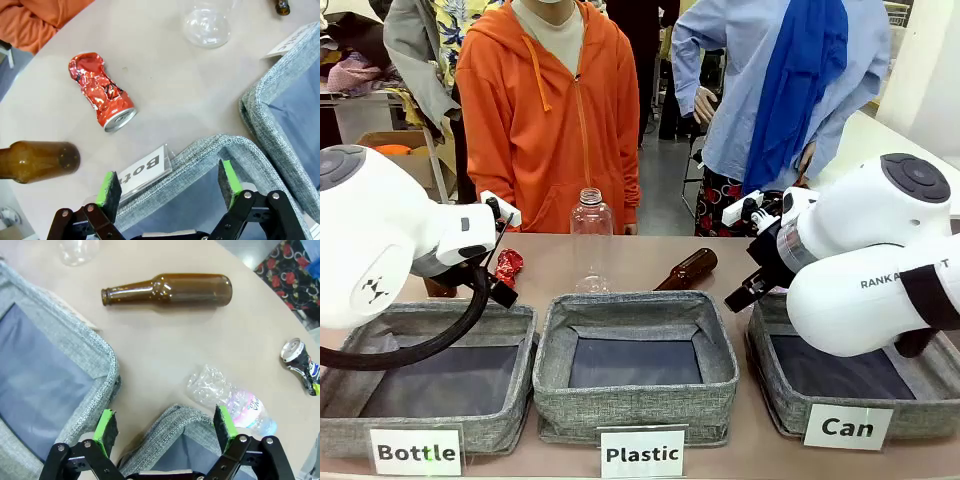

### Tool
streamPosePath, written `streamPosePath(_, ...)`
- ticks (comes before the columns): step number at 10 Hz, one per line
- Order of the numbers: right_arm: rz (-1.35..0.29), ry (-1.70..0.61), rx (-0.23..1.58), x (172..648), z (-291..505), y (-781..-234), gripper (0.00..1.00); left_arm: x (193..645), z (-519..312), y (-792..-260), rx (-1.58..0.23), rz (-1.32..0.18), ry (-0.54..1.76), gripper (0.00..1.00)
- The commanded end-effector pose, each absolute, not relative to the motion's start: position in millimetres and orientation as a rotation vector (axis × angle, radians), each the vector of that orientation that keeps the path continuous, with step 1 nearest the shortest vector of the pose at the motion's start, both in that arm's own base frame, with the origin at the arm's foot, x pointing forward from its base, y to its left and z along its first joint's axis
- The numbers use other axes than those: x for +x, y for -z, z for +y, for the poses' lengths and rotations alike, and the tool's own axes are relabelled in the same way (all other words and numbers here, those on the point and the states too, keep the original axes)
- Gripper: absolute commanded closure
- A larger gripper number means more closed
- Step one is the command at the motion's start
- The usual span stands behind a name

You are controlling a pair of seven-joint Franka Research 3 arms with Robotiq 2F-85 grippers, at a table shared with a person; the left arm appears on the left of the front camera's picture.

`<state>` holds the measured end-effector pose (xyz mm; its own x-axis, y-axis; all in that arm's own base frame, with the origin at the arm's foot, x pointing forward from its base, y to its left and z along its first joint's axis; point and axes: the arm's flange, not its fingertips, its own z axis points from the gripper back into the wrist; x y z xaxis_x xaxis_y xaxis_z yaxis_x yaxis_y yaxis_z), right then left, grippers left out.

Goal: Sort the can waste into the basket.
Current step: Pick up the can waste from the table and place it in the right Fabric basket.

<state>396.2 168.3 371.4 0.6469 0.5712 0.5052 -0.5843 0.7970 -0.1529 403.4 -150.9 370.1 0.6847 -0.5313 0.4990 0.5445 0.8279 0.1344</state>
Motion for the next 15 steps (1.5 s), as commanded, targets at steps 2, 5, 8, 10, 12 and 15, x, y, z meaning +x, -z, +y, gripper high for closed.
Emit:
streamPosePath(2, -0.566, -0.657, 0.025, 396.2, 168.3, -371.4, 0.00, 403.4, -150.9, -370.2, -0.025, -0.551, 0.603, 0.00)
streamPosePath(5, -0.566, -0.657, 0.025, 396.2, 168.3, -371.4, 0.00, 403.4, -150.9, -370.2, -0.025, -0.551, 0.603, 0.00)
streamPosePath(8, -0.566, -0.657, 0.025, 396.2, 168.3, -371.4, 0.00, 403.4, -150.9, -370.2, -0.025, -0.551, 0.603, 0.00)
streamPosePath(10, -0.566, -0.657, 0.025, 396.2, 168.3, -371.4, 0.00, 403.4, -150.9, -370.2, -0.025, -0.551, 0.603, 0.00)
streamPosePath(12, -0.566, -0.657, 0.025, 396.2, 168.3, -371.4, 0.00, 403.4, -150.9, -370.2, -0.025, -0.551, 0.603, 0.00)
streamPosePath(15, -0.566, -0.657, 0.025, 396.2, 168.3, -371.4, 0.00, 403.4, -150.9, -370.2, -0.025, -0.551, 0.603, 0.00)
